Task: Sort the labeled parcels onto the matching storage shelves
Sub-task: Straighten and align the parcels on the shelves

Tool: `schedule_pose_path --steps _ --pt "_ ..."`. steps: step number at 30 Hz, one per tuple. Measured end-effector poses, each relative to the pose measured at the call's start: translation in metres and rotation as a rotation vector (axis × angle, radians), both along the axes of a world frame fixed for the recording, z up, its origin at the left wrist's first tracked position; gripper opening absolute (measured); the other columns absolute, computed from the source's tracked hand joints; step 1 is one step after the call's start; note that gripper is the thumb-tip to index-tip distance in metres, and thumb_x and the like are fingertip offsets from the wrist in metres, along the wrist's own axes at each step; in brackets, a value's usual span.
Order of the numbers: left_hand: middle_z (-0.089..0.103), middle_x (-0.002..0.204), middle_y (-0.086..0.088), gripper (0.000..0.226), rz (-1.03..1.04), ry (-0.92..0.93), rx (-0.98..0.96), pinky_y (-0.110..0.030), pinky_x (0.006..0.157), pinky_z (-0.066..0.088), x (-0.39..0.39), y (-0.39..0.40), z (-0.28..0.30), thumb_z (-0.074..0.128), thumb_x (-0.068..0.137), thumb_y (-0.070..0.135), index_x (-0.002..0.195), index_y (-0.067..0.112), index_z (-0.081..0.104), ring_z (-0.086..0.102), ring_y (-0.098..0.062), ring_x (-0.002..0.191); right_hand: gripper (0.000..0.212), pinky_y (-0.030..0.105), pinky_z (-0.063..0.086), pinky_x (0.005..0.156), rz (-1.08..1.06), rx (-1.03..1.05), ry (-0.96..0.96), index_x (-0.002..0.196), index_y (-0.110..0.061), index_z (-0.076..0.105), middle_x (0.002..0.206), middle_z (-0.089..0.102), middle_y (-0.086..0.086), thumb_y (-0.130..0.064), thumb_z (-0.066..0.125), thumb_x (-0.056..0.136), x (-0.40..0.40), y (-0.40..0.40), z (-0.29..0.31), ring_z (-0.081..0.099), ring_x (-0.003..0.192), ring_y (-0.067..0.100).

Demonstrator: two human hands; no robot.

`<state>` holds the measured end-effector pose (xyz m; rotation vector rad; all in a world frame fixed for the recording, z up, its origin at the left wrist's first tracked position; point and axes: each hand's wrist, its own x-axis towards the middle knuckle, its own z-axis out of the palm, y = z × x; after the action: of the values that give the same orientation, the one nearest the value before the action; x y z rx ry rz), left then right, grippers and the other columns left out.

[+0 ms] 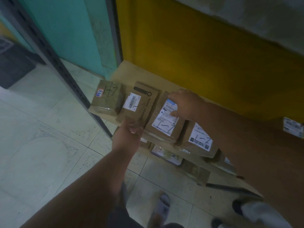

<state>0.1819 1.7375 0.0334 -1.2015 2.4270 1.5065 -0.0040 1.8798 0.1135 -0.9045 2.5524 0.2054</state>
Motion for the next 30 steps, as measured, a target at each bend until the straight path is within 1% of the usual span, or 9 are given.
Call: schedule_pose_path --steps 4,7,9,10,13,18,23,26,30 --pt "0.067 0.111 0.008 0.032 0.045 0.006 -0.019 -0.029 0.075 0.049 0.003 -0.025 -0.010 0.065 0.092 0.028 0.122 0.027 0.056 0.062 -0.013 0.094 0.073 0.044 0.041 0.105 0.005 -0.034 -0.023 0.150 -0.019 0.037 0.149 0.040 0.015 -0.041 0.070 0.089 -0.004 -0.038 -0.001 0.041 0.133 0.034" --pt "0.060 0.132 0.001 0.042 0.032 -0.037 -0.002 -0.039 0.089 0.055 0.004 -0.034 -0.020 0.064 0.091 0.032 0.131 0.028 0.053 0.062 -0.016 0.108 0.069 0.046 0.042 0.106 -0.033 -0.052 -0.035 0.150 -0.019 0.038 0.153 0.037 0.014 -0.038 0.069 0.091 -0.011 -0.066 -0.009 0.040 0.136 0.034" --pt "0.055 0.137 -0.002 0.049 -0.017 -0.083 0.006 -0.037 0.091 0.053 0.004 -0.038 -0.025 0.064 0.090 0.033 0.137 0.027 0.050 0.059 -0.019 0.111 0.066 0.046 0.043 0.105 -0.026 -0.022 -0.036 0.148 -0.017 0.041 0.151 0.039 0.014 -0.040 0.067 0.092 -0.017 -0.082 -0.019 0.042 0.134 0.034" --pt "0.054 0.136 -0.003 0.051 -0.047 -0.096 0.010 -0.036 0.089 0.053 0.002 -0.039 -0.026 0.064 0.090 0.032 0.139 0.026 0.049 0.059 -0.019 0.109 0.064 0.046 0.044 0.103 -0.020 -0.009 -0.034 0.146 -0.017 0.043 0.148 0.041 0.015 -0.042 0.066 0.092 -0.020 -0.088 -0.024 0.045 0.130 0.035" --pt "0.056 0.131 -0.002 0.048 -0.082 -0.072 0.001 -0.045 0.091 0.056 -0.002 -0.041 -0.028 0.064 0.090 0.032 0.135 0.027 0.050 0.061 -0.021 0.108 0.061 0.047 0.048 0.099 0.003 0.039 -0.054 0.143 -0.018 0.047 0.142 0.045 0.015 -0.044 0.065 0.092 -0.030 -0.102 -0.037 0.050 0.122 0.034" --pt "0.060 0.120 0.000 0.040 -0.078 -0.052 0.012 -0.046 0.086 0.058 -0.010 -0.042 -0.025 0.062 0.089 0.030 0.128 0.030 0.053 0.063 -0.020 0.099 0.063 0.046 0.046 0.102 0.012 0.097 -0.072 0.150 -0.018 0.038 0.149 0.039 0.013 -0.040 0.060 0.096 -0.043 -0.107 -0.050 0.049 0.126 0.035" --pt "0.057 0.126 0.000 0.047 -0.085 -0.053 -0.014 -0.047 0.089 0.057 -0.011 -0.045 -0.026 0.061 0.091 0.031 0.136 0.033 0.050 0.062 -0.022 0.106 0.060 0.043 0.048 0.099 0.022 0.067 -0.048 0.145 -0.017 0.045 0.143 0.040 0.014 -0.043 0.063 0.094 -0.048 -0.107 -0.053 0.050 0.122 0.034" --pt "0.058 0.127 0.003 0.046 -0.059 -0.068 -0.023 -0.042 0.091 0.056 -0.007 -0.050 -0.027 0.060 0.093 0.031 0.138 0.032 0.052 0.061 -0.017 0.105 0.061 0.045 0.048 0.100 0.027 0.065 -0.052 0.146 -0.017 0.044 0.144 0.041 0.014 -0.043 0.063 0.094 -0.045 -0.107 -0.049 0.050 0.123 0.034" --pt "0.064 0.114 0.011 0.037 0.146 -0.046 0.043 -0.029 0.074 0.052 0.002 -0.062 -0.022 0.059 0.095 0.033 0.131 0.027 0.054 0.063 -0.009 0.089 0.051 0.039 0.049 0.092 0.115 -0.110 -0.075 0.133 -0.017 0.056 0.130 0.052 0.011 -0.042 0.067 0.090 -0.031 -0.121 -0.042 0.055 0.116 0.031"
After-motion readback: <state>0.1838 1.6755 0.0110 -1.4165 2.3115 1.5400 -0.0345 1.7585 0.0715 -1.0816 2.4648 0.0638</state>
